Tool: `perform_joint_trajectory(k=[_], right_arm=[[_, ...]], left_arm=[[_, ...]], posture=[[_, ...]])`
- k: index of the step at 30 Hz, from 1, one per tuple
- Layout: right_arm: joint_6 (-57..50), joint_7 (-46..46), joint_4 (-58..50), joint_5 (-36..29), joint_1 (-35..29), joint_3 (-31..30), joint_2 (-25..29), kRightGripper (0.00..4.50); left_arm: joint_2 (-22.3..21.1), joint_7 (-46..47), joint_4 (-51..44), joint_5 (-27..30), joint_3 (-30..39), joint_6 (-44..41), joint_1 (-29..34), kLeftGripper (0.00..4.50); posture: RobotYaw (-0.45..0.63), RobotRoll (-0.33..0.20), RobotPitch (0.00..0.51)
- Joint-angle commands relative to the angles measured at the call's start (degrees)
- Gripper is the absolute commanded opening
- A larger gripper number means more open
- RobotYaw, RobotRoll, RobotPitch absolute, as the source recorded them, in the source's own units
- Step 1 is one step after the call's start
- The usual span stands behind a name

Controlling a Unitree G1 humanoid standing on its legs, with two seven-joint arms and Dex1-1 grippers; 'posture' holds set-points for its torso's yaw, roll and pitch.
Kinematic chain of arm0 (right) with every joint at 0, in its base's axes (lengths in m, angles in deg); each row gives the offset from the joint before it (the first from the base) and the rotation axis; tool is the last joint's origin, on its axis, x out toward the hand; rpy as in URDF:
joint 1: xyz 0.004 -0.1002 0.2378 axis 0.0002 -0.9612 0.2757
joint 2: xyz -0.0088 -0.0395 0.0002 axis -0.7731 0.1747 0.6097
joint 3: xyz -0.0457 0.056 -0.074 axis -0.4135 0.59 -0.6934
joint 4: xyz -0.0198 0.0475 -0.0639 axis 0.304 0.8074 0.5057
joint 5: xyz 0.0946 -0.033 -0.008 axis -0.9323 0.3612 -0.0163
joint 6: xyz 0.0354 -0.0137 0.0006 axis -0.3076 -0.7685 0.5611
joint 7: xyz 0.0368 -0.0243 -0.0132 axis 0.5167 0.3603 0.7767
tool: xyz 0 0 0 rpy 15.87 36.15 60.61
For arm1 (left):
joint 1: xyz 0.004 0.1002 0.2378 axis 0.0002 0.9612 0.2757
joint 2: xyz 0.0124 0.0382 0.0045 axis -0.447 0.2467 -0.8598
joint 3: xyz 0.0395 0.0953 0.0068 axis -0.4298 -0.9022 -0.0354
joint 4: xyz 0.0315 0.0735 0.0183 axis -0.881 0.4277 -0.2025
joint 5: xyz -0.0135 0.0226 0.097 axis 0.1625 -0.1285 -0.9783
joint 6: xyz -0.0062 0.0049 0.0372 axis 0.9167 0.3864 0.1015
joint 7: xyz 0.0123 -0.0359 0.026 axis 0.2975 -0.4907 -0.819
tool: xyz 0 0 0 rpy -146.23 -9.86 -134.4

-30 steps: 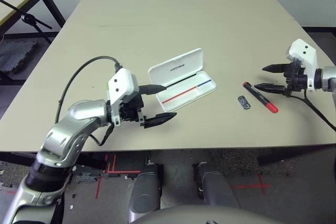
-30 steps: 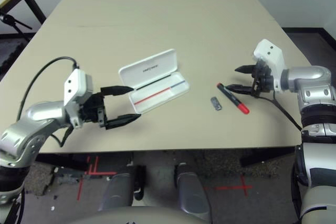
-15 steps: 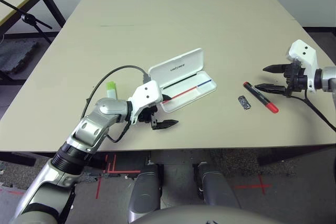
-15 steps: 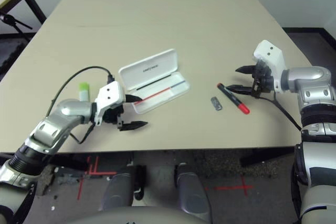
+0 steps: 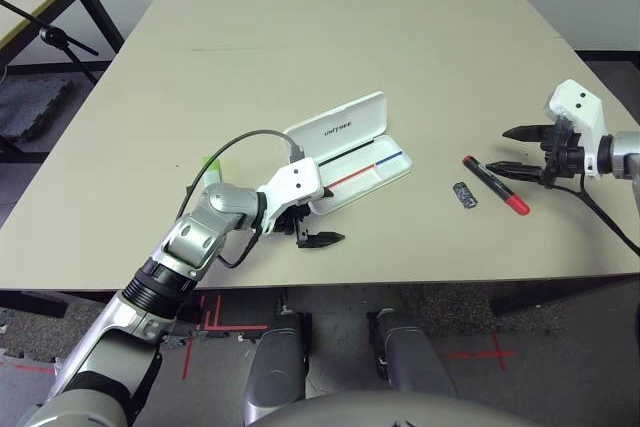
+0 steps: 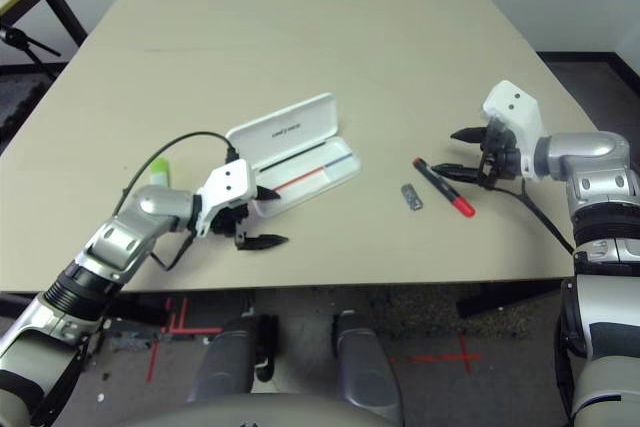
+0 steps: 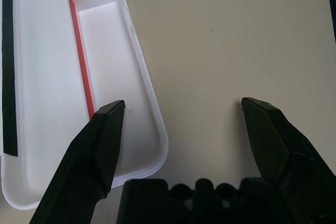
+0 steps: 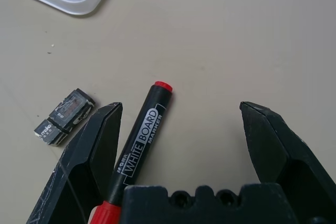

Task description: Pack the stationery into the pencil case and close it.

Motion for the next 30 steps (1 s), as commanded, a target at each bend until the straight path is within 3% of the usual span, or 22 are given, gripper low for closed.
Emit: perform_joint_trajectory(k=[1, 5, 14, 20, 30], right_arm=[[0.5, -0.7, -0.8, -0.6, -1.0, 0.9, -0.2, 4.50], [0.7, -1.1, -0.6, -0.5, -0.8, 0.9, -0.2, 4.50], [1.0, -1.6, -1.0, -0.6, -1.2, 0.8, -0.4, 4.50], [0.8, -1.7, -2.0, -0.7, -2.0, 0.6, -0.7, 4.50], [1.4, -1.8, -1.5, -0.3, -1.8, 0.1, -1.2, 4.50]], left_arm=[[-0.2, -1.7, 1.4, -1.7, -1.9, -0.5, 0.3, 4.47], [0.2, -1.9, 2.0, -2.2, -1.9, -0.3, 0.1, 3.56], [0.2, -3.1, 2.6, -2.3, -1.5, -1.1, -0.7, 0.10], [-1.0, -5.5, 2.4, -3.2, -1.6, 0.2, -2.3, 0.04], [-6.1, -9.8, -6.2, -3.2, -2.2, 2.4, -0.2, 0.04]], posture=[[-0.01, 0.000, 0.116], [-0.01, 0.000, 0.116], [-0.02, 0.000, 0.117], [-0.02, 0.000, 0.114], [-0.01, 0.000, 0.112]])
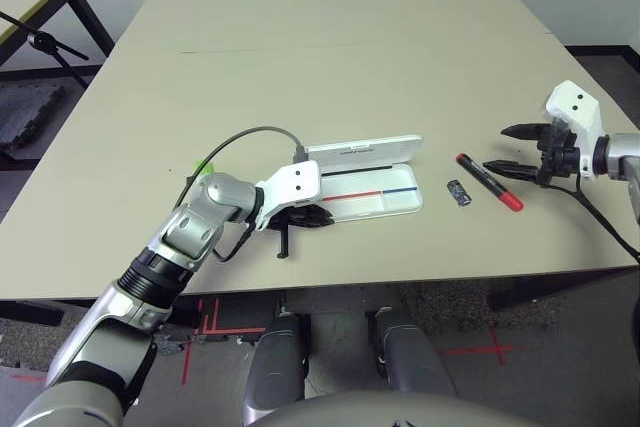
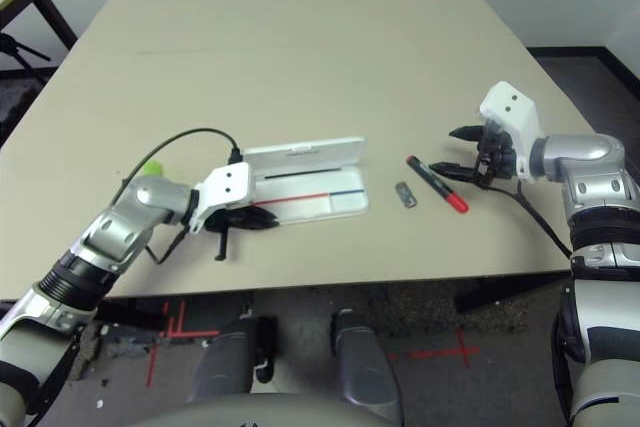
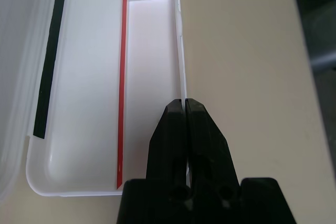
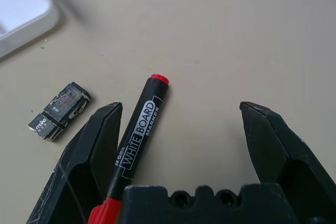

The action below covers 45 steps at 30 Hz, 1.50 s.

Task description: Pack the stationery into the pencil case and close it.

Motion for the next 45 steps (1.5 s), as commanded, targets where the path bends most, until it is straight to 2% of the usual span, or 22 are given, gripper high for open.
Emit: perform_joint_trajectory(k=[1, 29, 34, 37, 45], right_arm=[[0.7, -0.1, 0.0, 0.2, -0.5, 0.0, -0.5, 4.50], [2.7, -0.2, 2.8, 2.1, 1.3, -1.1, -2.1, 4.50], [2.8, -0.2, 2.6, 2.3, 1.2, -1.1, -2.4, 4.50], [2.8, -0.2, 2.5, 2.3, 1.0, -1.0, -2.5, 4.50], [2.8, -0.2, 2.4, 2.4, 0.7, -0.9, -2.5, 4.50]], left_arm=[[-1.3, -1.1, -2.6, -1.0, -1.0, 1.1, 1.5, 0.04], [-1.1, 3.9, -10.6, 0.3, 0.0, -7.2, 7.7, 0.04], [-1.2, 4.3, -9.8, -0.5, 0.1, -5.6, 7.6, 0.04], [-1.6, 4.1, -9.0, -1.3, -0.2, -4.1, 7.4, 0.77], [-2.9, 2.9, -11.9, 2.0, 3.3, -3.3, 7.4, 3.69]], posture=[[-0.01, 0.000, 0.112], [0.02, 0.000, 0.123], [0.02, 0.000, 0.123], [0.02, 0.000, 0.123], [0.02, 0.000, 0.122]])
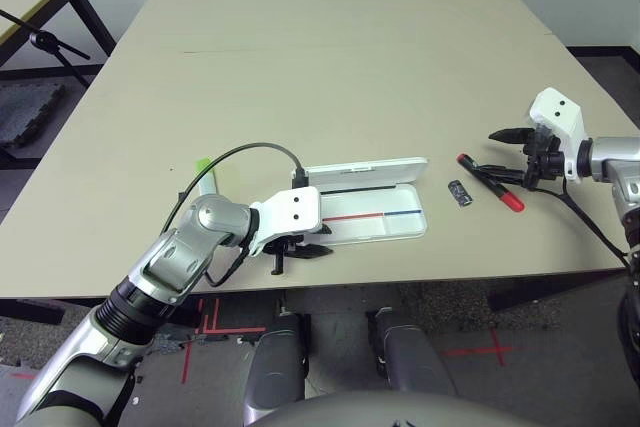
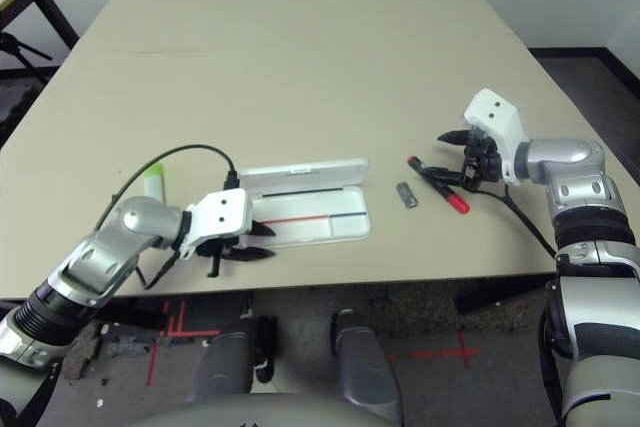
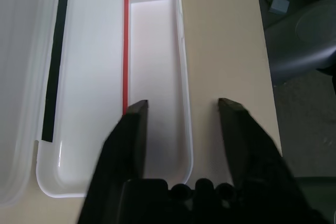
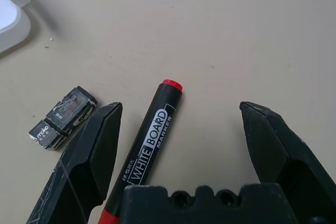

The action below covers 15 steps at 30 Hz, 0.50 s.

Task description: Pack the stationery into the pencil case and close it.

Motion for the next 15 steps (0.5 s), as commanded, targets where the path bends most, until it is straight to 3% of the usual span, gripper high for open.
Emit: perform_joint_trajectory(k=[1, 2, 7, 15], right_arm=[[0.3, 0.1, 0.0, 0.2, 0.0, -0.2, 0.0, 4.50], [0.2, 0.2, 0.0, 0.0, 0.1, 0.0, 0.1, 4.50], [-4.3, 1.5, -3.2, -3.5, 0.4, 3.0, 1.9, 4.50], [-24.3, -3.2, -22.1, -10.0, -4.2, 8.5, 5.5, 4.50]], left_arm=[[-2.0, -1.4, -3.2, 2.5, 3.1, 0.9, 1.0, 4.08], [-2.5, -1.7, -4.2, 3.6, 4.3, 0.8, 1.4, 4.47], [-4.9, -2.4, -9.3, 9.0, 10.9, 1.4, 3.8, 4.49], [-5.8, -1.0, -14.7, 13.0, 15.1, 1.6, 6.5, 4.49]], posture=[[0.02, 0.000, 0.122], [0.02, 0.000, 0.122], [0.03, 0.000, 0.123], [0.05, 0.000, 0.132]])
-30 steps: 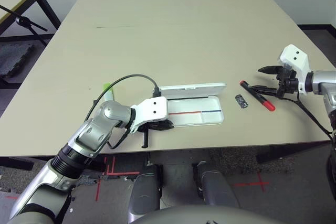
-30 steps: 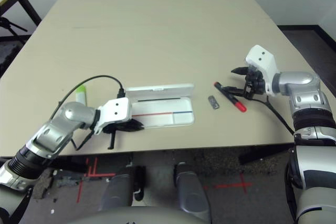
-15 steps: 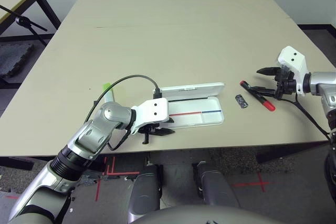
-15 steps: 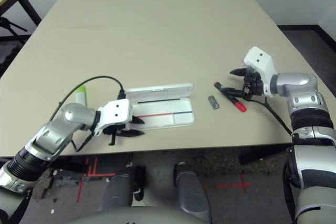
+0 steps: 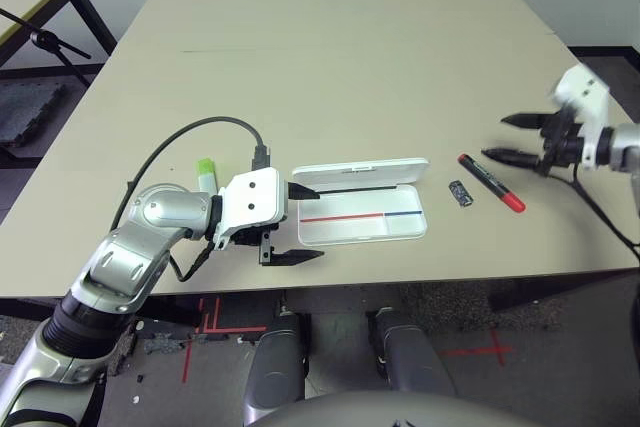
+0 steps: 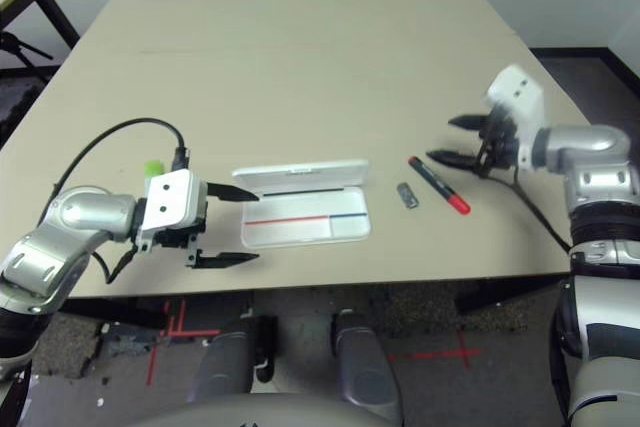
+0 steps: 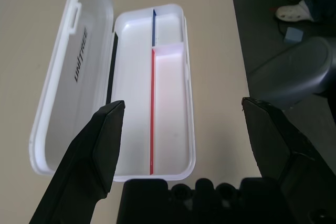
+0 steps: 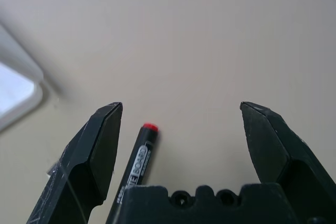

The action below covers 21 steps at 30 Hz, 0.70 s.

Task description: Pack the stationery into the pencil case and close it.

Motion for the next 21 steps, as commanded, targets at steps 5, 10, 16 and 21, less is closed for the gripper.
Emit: perform_joint_trajectory(k=[5, 10, 16, 21], right_arm=[[-23.5, -11.0, -16.0, -1.0, -3.9, 1.3, 2.7, 4.50], [-37.1, -11.3, -26.8, -2.0, -7.4, -2.5, 5.9, 4.50], [-41.6, -11.7, -30.7, -1.5, -10.1, -7.7, 6.8, 4.50], [-39.2, -13.1, -25.9, 0.6, -9.0, -12.0, 5.2, 4.50]], left_arm=[[1.9, 1.9, -1.9, 3.5, 3.0, 3.2, 1.5, 4.49], [2.0, 1.5, -0.4, 4.3, 2.9, 4.1, -0.3, 4.49], [1.9, 1.4, -0.5, 3.7, 1.8, 4.1, -1.4, 4.49], [1.8, 2.0, -1.1, 3.3, 1.1, 3.6, -2.2, 4.49]], posture=[[0.03, 0.000, 0.138], [0.00, 0.000, 0.145], [0.00, 0.000, 0.143], [0.01, 0.000, 0.137]])
